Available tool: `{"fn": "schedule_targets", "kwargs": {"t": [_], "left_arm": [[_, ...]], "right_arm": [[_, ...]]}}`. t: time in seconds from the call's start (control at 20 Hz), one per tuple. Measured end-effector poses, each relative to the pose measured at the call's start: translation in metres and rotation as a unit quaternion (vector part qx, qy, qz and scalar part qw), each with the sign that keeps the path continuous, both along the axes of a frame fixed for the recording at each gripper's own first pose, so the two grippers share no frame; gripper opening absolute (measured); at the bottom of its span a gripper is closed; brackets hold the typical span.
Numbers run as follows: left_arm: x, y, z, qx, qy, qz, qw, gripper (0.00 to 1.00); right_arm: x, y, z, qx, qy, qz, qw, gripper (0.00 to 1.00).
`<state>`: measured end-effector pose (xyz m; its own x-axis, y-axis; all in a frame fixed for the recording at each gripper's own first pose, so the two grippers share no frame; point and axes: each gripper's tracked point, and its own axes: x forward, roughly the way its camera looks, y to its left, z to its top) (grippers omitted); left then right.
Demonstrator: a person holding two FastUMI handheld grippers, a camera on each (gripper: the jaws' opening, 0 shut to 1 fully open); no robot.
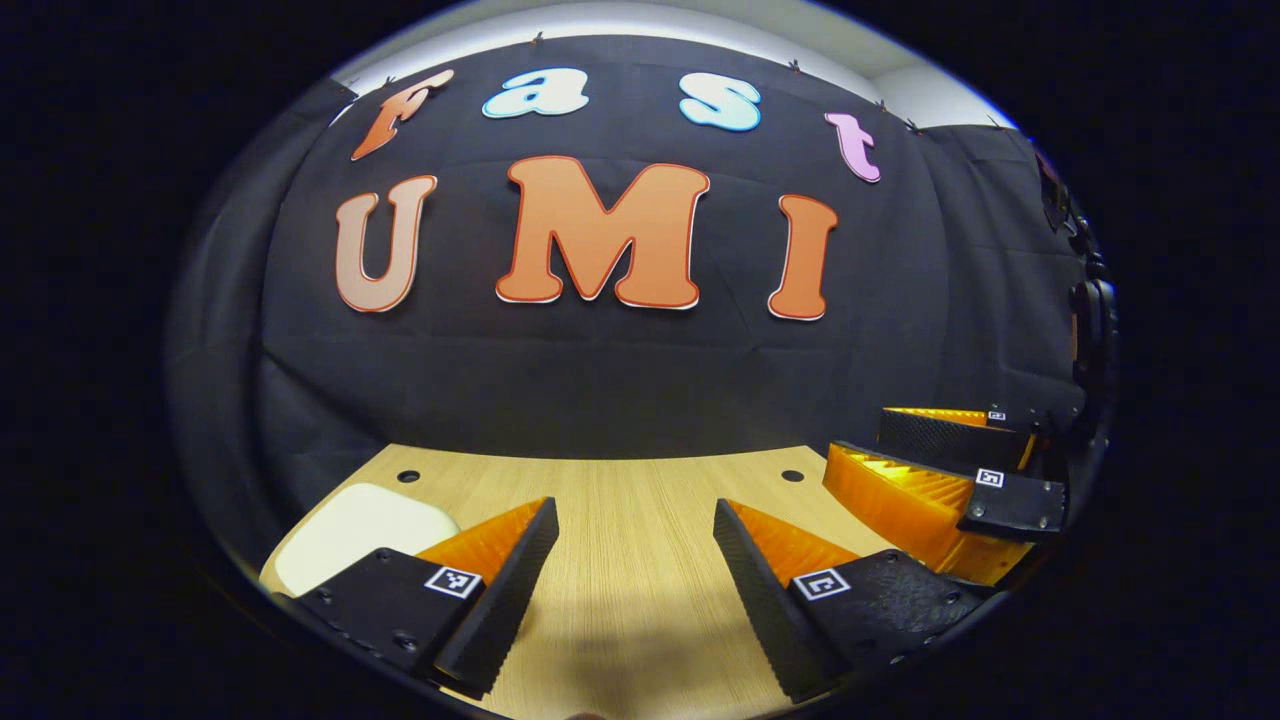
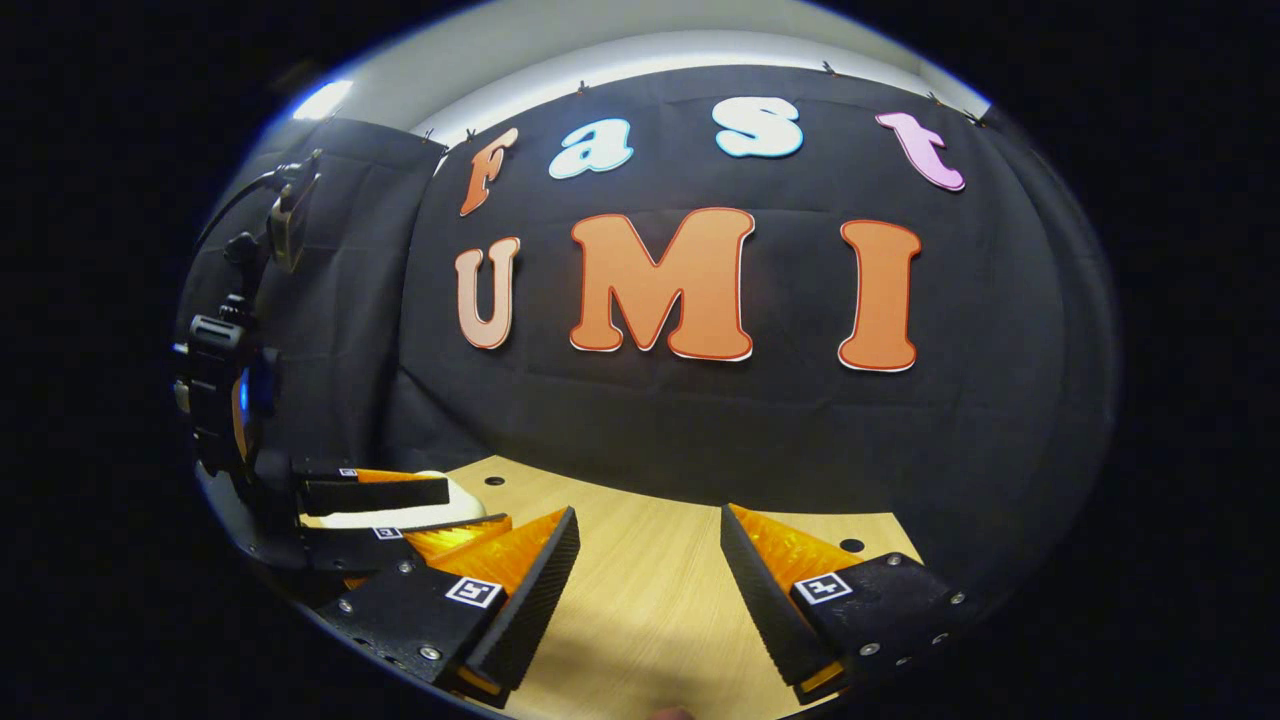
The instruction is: First open the suitcase, pack the skin care products into it, and then close the suitcase.
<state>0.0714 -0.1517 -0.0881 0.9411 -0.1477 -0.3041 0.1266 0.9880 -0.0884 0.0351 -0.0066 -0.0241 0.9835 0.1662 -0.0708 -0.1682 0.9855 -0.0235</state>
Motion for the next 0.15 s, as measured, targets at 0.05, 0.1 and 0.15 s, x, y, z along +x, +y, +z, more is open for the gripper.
{"fn": "schedule_targets", "kwargs": {"t": [0.05,0.1,0.15], "left_arm": [[0.0004,-0.0006,0.0006,0.001,-0.002,0.003,1.0,0.97],[0.0009,-0.0005,0.0006,0.004,-0.003,0.005,1.0,0.97],[0.0003,0.0016,0.0019,0.009,-0.004,0.011,1.0,0.97]], "right_arm": [[-0.0009,-0.0029,-0.0011,-0.004,-0.002,-0.002,1.0,0.91],[-0.0026,-0.0031,-0.0013,-0.004,-0.003,-0.001,1.0,0.91],[-0.0037,-0.003,-0.0029,-0.001,-0.002,0.001,1.0,0.91]]}}
